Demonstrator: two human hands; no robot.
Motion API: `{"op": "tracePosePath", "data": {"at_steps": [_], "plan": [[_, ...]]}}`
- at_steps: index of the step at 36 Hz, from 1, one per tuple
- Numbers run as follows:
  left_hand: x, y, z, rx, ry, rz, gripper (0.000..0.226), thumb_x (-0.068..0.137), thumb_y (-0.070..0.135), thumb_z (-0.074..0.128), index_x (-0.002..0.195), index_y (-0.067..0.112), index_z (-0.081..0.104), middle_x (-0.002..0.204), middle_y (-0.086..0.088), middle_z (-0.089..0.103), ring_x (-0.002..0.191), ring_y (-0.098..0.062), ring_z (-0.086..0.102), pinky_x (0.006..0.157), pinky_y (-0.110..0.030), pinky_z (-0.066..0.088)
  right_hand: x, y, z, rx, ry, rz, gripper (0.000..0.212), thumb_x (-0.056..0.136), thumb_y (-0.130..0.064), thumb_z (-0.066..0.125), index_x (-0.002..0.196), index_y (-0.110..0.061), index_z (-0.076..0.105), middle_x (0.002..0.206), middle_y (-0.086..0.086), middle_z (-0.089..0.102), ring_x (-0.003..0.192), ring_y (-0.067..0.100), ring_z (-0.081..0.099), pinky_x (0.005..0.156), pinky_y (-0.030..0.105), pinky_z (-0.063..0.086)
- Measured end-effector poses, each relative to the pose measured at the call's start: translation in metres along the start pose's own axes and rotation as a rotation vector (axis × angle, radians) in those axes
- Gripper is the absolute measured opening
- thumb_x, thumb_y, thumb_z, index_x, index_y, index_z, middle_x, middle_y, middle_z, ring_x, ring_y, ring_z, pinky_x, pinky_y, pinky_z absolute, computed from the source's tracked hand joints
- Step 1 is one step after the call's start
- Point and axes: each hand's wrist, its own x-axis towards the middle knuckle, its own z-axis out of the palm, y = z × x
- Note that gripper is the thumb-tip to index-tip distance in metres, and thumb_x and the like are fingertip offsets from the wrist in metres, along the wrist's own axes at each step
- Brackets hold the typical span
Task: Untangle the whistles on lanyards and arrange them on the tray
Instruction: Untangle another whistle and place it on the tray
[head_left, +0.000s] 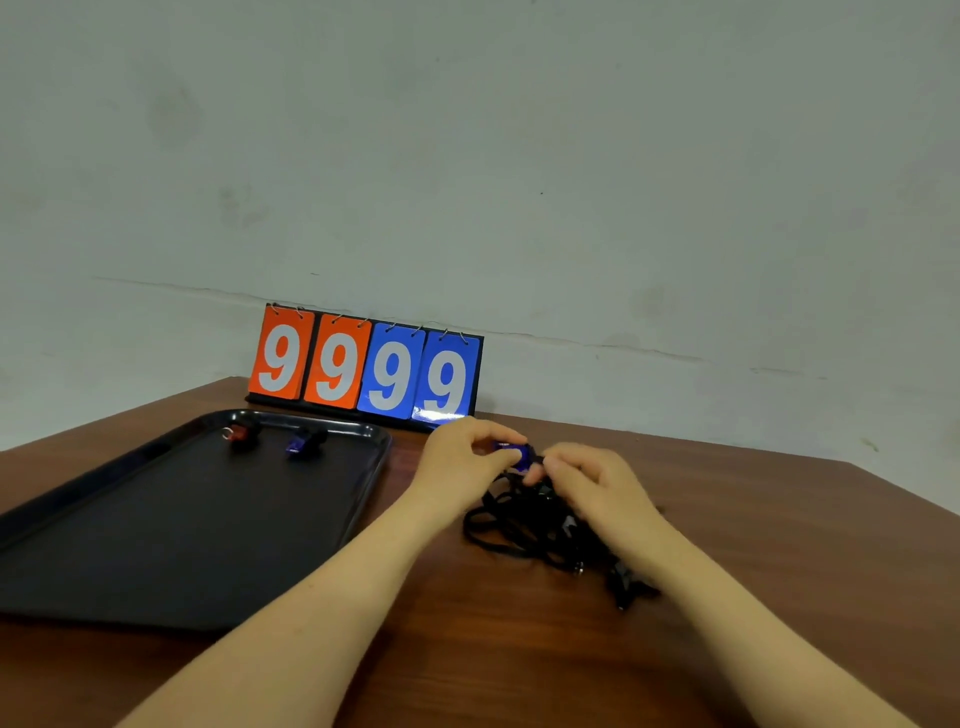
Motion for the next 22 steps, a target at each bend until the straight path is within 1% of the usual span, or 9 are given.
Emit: {"op": "tracePosePath", "data": {"at_steps": [2, 3, 5, 8, 11, 13, 16, 19, 22], "plan": [[0.000, 0.002, -0.001, 0.030, -0.036, 0.019, 0.022, 0.087, 0.017, 0.068, 0.089, 0.039, 0.066, 0.101, 0.010, 0.066, 0.094, -0.004, 0.061, 0.077, -0.012, 0.047, 0.005, 0.001, -0.007, 0.134, 0.117, 0.057, 0.032, 0.100, -0.014, 0.043, 0.078, -0.010, 0.066, 0.049, -0.021, 0.053, 0.050, -0.006, 0.050, 0.052, 0.010, 0.035], [0.000, 0.004, -0.001, 0.026, -0.057, 0.026, 0.022, 0.087, 0.017, 0.068, 0.089, 0.039, 0.066, 0.102, 0.009, 0.065, 0.094, -0.003, 0.060, 0.077, -0.011, 0.047, 0.007, 0.004, -0.009, 0.198, 0.176, 0.095, 0.033, 0.100, -0.015, 0.044, 0.075, -0.011, 0.064, 0.045, -0.018, 0.050, 0.046, -0.003, 0.047, 0.050, 0.011, 0.033], [-0.001, 0.009, -0.001, 0.015, -0.104, 0.034, 0.023, 0.087, 0.017, 0.068, 0.090, 0.040, 0.067, 0.102, 0.010, 0.064, 0.094, -0.001, 0.059, 0.078, -0.011, 0.046, 0.011, 0.011, -0.013, 0.335, 0.271, 0.171, 0.033, 0.099, -0.016, 0.046, 0.070, -0.011, 0.061, 0.043, -0.014, 0.039, 0.040, 0.002, 0.035, 0.044, 0.011, 0.028], [-0.004, 0.016, 0.002, -0.035, -0.185, 0.030, 0.023, 0.086, 0.016, 0.069, 0.091, 0.039, 0.070, 0.102, 0.011, 0.066, 0.095, -0.001, 0.061, 0.081, -0.013, 0.048, 0.012, 0.018, -0.016, 0.468, 0.328, 0.232, 0.034, 0.099, -0.016, 0.047, 0.068, -0.010, 0.059, 0.045, -0.010, 0.028, 0.040, 0.005, 0.022, 0.037, 0.015, 0.022], [-0.009, 0.023, 0.003, -0.209, -0.239, -0.007, 0.021, 0.085, 0.012, 0.070, 0.093, 0.031, 0.074, 0.101, 0.009, 0.071, 0.094, -0.004, 0.066, 0.082, -0.017, 0.052, 0.012, 0.018, -0.017, 0.540, 0.351, 0.263, 0.036, 0.099, -0.017, 0.049, 0.065, -0.011, 0.058, 0.047, -0.006, 0.026, 0.038, 0.006, 0.022, 0.036, 0.016, 0.021], [-0.012, 0.027, 0.005, -0.387, -0.257, -0.035, 0.019, 0.084, 0.006, 0.069, 0.097, 0.020, 0.075, 0.098, 0.001, 0.074, 0.093, -0.010, 0.069, 0.086, -0.021, 0.054, 0.011, 0.018, -0.015, 0.520, 0.343, 0.269, 0.036, 0.098, -0.020, 0.050, 0.065, -0.013, 0.061, 0.048, -0.003, 0.032, 0.041, 0.008, 0.025, 0.038, 0.016, 0.023], [-0.013, 0.030, 0.006, -0.618, -0.251, -0.075, 0.021, 0.085, -0.002, 0.065, 0.102, 0.007, 0.073, 0.101, -0.011, 0.073, 0.095, -0.020, 0.070, 0.088, -0.026, 0.055, 0.011, 0.015, -0.007, 0.433, 0.275, 0.297, 0.030, 0.099, -0.023, 0.049, 0.079, -0.014, 0.070, 0.048, -0.003, 0.039, 0.039, 0.007, 0.027, 0.038, 0.017, 0.023], [-0.012, 0.028, 0.005, -0.774, -0.211, -0.112, 0.020, 0.087, -0.005, 0.061, 0.102, 0.003, 0.071, 0.095, -0.013, 0.073, 0.083, -0.019, 0.071, 0.075, -0.021, 0.056, 0.011, 0.015, 0.003, 0.479, 0.205, 0.321, 0.036, 0.101, -0.017, 0.044, 0.071, -0.016, 0.065, 0.045, -0.007, 0.030, 0.039, 0.007, 0.021, 0.036, 0.017, 0.019], [-0.010, 0.025, 0.003, -0.868, -0.150, -0.161, 0.020, 0.088, -0.002, 0.061, 0.107, 0.001, 0.069, 0.092, -0.014, 0.074, 0.077, -0.020, 0.071, 0.069, -0.022, 0.056, 0.008, 0.013, 0.007, 0.304, 0.168, 0.247, 0.034, 0.100, -0.023, 0.045, 0.071, -0.016, 0.059, 0.044, -0.011, 0.033, 0.041, 0.006, 0.026, 0.041, 0.017, 0.022]]}}
